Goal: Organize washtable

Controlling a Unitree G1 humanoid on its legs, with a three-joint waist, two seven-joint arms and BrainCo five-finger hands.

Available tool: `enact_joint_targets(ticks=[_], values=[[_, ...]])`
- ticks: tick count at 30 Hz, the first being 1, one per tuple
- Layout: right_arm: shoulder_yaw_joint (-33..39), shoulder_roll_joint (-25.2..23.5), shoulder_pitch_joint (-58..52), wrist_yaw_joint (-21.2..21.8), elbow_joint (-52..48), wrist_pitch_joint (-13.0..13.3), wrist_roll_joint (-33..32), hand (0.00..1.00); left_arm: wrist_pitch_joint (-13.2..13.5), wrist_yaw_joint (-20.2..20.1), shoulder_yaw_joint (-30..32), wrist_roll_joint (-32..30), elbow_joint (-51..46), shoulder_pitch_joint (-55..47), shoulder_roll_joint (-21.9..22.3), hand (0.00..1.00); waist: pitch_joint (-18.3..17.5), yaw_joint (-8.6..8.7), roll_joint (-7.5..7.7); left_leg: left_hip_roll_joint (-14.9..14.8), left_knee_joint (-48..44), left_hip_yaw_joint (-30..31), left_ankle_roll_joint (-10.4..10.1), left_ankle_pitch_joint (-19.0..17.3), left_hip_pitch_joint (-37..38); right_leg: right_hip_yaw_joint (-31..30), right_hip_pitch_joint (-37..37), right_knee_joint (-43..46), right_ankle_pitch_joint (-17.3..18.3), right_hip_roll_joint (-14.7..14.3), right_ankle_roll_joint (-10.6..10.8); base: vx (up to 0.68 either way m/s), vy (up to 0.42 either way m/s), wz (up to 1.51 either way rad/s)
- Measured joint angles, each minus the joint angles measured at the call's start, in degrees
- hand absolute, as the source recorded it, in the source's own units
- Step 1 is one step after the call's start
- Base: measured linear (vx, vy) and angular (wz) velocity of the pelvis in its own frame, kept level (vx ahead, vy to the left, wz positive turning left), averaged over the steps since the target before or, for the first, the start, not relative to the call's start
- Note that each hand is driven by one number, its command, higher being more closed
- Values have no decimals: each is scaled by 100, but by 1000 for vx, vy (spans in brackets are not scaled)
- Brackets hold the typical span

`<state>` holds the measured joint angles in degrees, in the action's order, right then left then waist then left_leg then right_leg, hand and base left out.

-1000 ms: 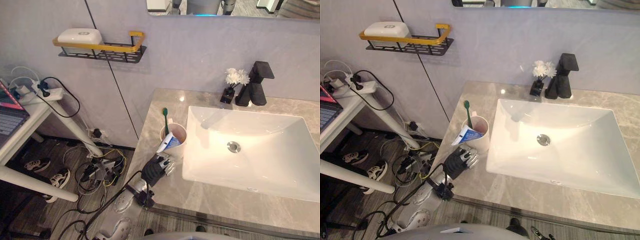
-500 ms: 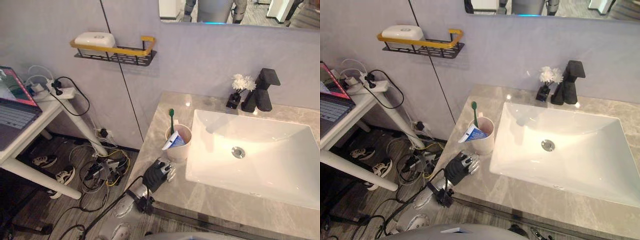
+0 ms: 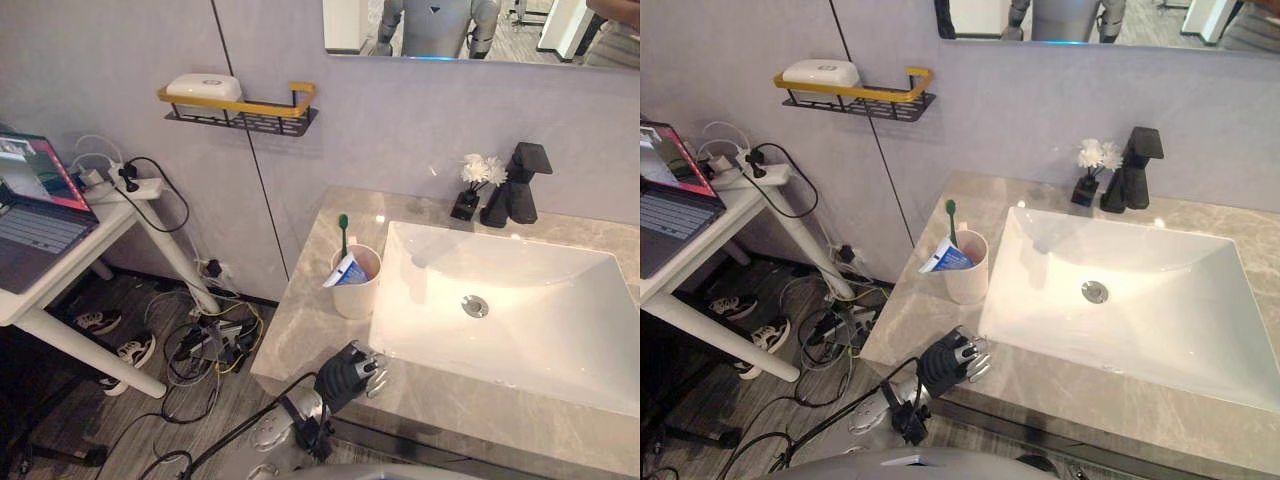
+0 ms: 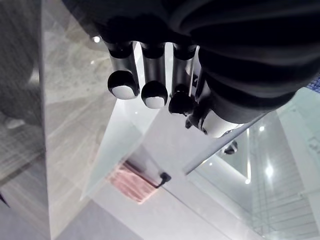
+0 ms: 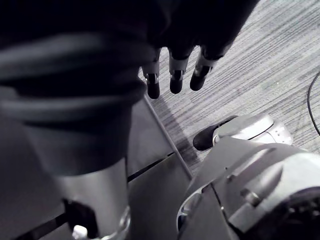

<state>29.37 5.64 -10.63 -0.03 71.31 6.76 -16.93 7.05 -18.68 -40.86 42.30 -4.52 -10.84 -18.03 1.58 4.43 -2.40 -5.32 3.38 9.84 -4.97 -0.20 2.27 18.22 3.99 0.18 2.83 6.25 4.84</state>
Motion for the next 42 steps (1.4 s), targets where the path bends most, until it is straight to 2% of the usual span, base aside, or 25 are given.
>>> enact_joint_targets(ticks=[6,11,19,24,29,33,42], values=[[0,-9,6,-6,62,7,-16,0,14,28,-127,-12,70,233,10,100,3,12,-1,-8,40,-9,-1,1,-16,-27,-107,136,62,13,18,32,-11,-1],[0,-10,72,-6,53,12,-220,0,64,88,-94,-13,152,467,55,100,6,136,-6,-10,65,-49,11,-10,-71,-64,-217,196,105,15,-2,46,-12,-5],[-36,-16,58,-16,25,12,-220,0,222,422,85,-55,405,780,257,100,9,140,-19,-22,31,-389,37,-135,-4,-392,-352,250,114,7,-4,20,5,-19],[-135,-14,35,-21,-139,13,-219,0,234,550,181,-103,502,903,403,100,6,160,-24,-29,33,-522,36,-174,13,-519,-408,236,103,-4,9,24,0,-15],[-293,-16,53,-21,-172,14,-219,0,285,654,400,-103,598,1009,503,100,5,146,-24,-29,44,-642,39,-181,7,-627,-480,224,81,-10,28,19,2,-11],[-418,-12,52,-25,-232,18,-219,0,299,774,774,-102,727,1131,634,100,5,151,-20,-31,46,-803,46,-199,1,-781,-492,22,-75,-43,29,2,10,-19],[-587,-74,26,-3,-420,18,-218,0,406,927,1223,-106,804,1265,642,100,-3,147,9,-56,54,-1027,36,-218,-37,-969,-495,-312,-294,-102,24,-10,4,-14]])
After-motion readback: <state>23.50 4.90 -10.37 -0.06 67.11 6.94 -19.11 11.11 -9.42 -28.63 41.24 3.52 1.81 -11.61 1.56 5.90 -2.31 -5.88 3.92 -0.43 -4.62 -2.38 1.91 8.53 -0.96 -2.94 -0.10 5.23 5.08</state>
